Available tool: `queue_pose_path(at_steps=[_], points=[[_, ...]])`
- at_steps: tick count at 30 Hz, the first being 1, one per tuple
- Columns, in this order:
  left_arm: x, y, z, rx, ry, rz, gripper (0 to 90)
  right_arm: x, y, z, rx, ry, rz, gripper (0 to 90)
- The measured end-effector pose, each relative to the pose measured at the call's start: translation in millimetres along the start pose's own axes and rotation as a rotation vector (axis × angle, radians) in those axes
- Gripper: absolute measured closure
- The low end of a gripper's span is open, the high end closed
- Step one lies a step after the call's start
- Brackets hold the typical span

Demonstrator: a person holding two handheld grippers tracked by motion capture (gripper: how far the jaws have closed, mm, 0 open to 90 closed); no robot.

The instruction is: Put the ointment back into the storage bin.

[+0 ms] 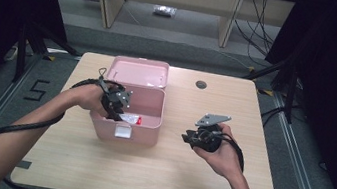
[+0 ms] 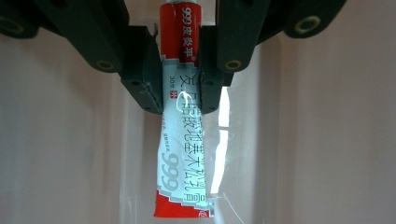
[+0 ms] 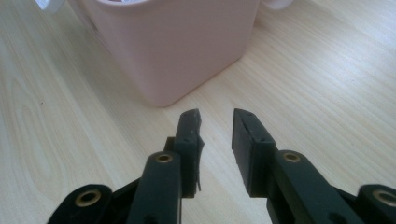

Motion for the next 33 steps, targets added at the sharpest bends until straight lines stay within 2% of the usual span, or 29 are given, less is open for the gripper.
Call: queue_pose_path(at_steps=[2,4,5,7,8,9,12,17,18,20,21,24,25,26,28,29,30,31,33], points=[[1.1,-1.3,0.4,0.003,-0.020,-0.023,71.7,0.0,0.0,-0.2,0.001,0.002,-0.001,72.8],[1.1,-1.4,-0.1,0.004,-0.025,-0.026,71.6,0.5,0.2,1.3,-0.004,-0.015,0.004,72.8],[0.3,-0.4,-1.6,0.003,-0.013,-0.010,71.6,0.4,0.2,1.4,-0.004,-0.014,0.004,72.8],[0.4,-0.2,-2.7,0.006,-0.016,-0.011,71.6,-1.0,2.2,-0.3,0.002,0.010,0.027,72.8],[0.2,0.0,-3.3,0.007,-0.014,-0.010,71.6,0.3,0.9,1.8,-0.001,-0.013,0.003,72.7],[1.0,-1.1,-2.9,0.008,-0.031,-0.028,71.6,0.2,1.3,1.7,0.000,-0.012,0.006,72.7],[1.3,-0.4,-4.3,0.013,-0.036,-0.029,71.6,0.1,-0.6,0.6,-0.003,-0.003,-0.011,72.7],[1.9,-0.8,-6.0,0.012,-0.034,-0.025,71.6,0.1,0.1,-0.2,0.001,0.001,0.001,72.7],[1.1,0.4,-7.1,0.013,-0.018,-0.003,71.6,0.0,0.0,-0.1,0.000,0.002,0.000,72.6],[1.6,-0.2,-7.3,0.012,-0.021,-0.006,71.6,-0.3,0.1,0.5,-0.004,0.000,0.000,72.6],[2.6,-1.6,-6.5,0.011,-0.036,-0.024,71.6,0.0,-0.6,0.9,-0.004,-0.002,-0.014,72.6],[3.0,-1.2,-7.6,0.012,-0.036,-0.020,71.6,-0.4,2.0,1.4,-0.002,-0.007,0.026,72.6],[3.2,-0.9,-8.1,0.014,-0.039,-0.020,71.6,-0.3,-0.1,0.3,0.003,0.004,-0.004,72.6],[3.2,-0.9,-8.5,0.014,-0.040,-0.022,71.6,-1.3,1.4,-0.3,0.001,0.011,0.024,72.6],[3.1,-0.7,-9.1,0.016,-0.041,-0.023,71.6,-1.5,1.8,-0.5,0.003,0.011,0.027,72.6],[3.0,-0.8,-9.4,0.015,-0.041,-0.023,71.5,-0.7,-0.1,0.2,0.002,0.002,-0.003,72.6],[2.9,-0.9,-9.6,0.015,-0.041,-0.022,71.5,-0.4,-0.1,1.6,-0.004,-0.015,0.002,72.6],[2.8,-1.1,-9.9,0.014,-0.039,-0.021,71.6,-1.3,-0.4,-0.2,0.002,0.005,-0.002,72.6],[3.0,-1.1,-10.4,0.016,-0.040,-0.019,71.5,-0.6,-0.9,1.6,-0.006,-0.016,-0.001,72.6]])
Point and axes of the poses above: each handheld gripper's, and its own axes: z roughly backward along the jaws, x roughly out of its underside, y roughly to its right, the point moved 7 cm from there along -z, roughly forward along the jaws
